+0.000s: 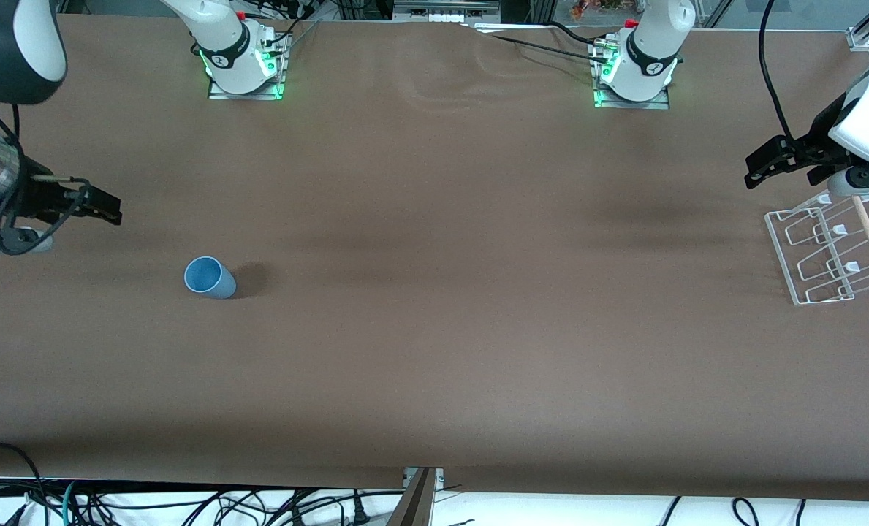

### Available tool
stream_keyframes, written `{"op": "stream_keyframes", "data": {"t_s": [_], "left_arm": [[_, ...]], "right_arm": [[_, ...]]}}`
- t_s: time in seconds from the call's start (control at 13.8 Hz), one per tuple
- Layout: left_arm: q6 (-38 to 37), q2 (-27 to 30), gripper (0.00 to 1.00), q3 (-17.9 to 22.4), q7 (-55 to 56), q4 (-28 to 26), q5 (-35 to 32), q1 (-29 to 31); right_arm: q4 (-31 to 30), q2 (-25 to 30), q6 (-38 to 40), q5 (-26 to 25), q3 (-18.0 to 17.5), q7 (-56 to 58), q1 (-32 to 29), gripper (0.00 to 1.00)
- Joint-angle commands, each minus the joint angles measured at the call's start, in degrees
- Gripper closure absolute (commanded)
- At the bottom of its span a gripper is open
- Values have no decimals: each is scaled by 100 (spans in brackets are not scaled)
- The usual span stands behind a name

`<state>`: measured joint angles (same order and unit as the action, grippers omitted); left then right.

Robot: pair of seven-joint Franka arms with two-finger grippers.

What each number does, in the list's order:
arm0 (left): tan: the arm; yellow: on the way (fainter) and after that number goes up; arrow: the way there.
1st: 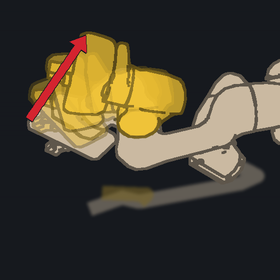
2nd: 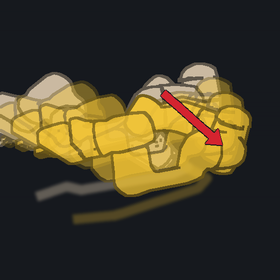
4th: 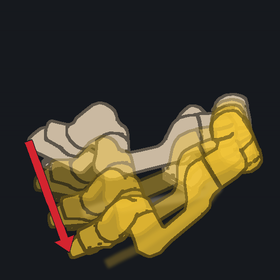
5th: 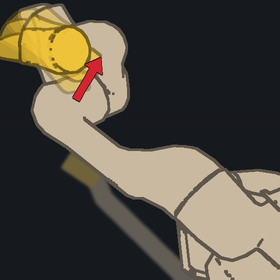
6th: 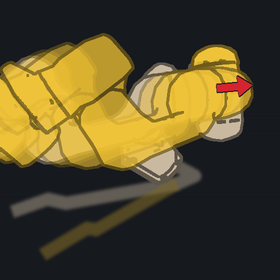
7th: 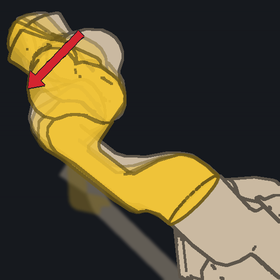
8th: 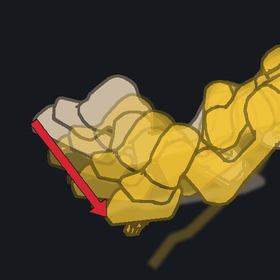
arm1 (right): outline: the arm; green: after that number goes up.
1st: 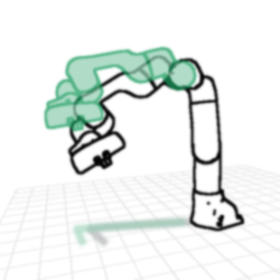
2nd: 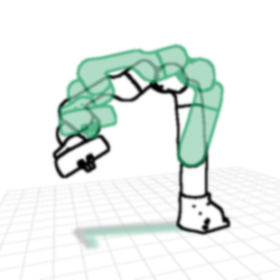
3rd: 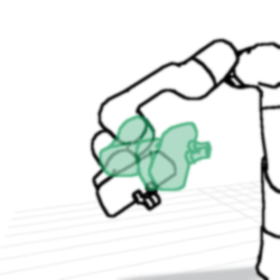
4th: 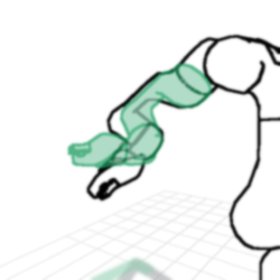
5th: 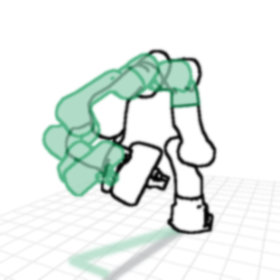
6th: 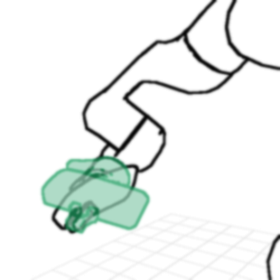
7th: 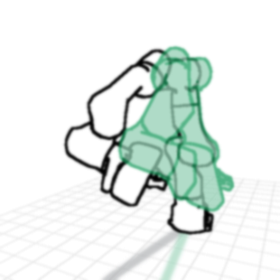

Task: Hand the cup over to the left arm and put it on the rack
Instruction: 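Move the right gripper down to the blue cup's base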

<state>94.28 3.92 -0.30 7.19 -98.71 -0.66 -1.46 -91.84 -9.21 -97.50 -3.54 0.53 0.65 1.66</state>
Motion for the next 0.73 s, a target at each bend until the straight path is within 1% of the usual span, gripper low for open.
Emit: {"op": "stream_keyframes", "data": {"t_s": [0.0, 0.15, 0.36, 0.65], "left_arm": [[-68, -14, 0, -14, 1, 63, 57, 41], [-68, -14, 0, -5, -7, 45, 57, 49], [-77, -14, 0, -5, 10, 45, 57, 58], [-77, -14, 0, -5, 19, 54, 57, 58]], "right_arm": [[-552, -45, -776, -77, -62, 268, -78, 0], [-992, -229, -1410, -59, -62, 269, -69, 0], [-1116, -677, -1736, -42, -62, 260, -69, 0], [-1906, -828, -2824, -16, -62, 243, -148, 0]]}}
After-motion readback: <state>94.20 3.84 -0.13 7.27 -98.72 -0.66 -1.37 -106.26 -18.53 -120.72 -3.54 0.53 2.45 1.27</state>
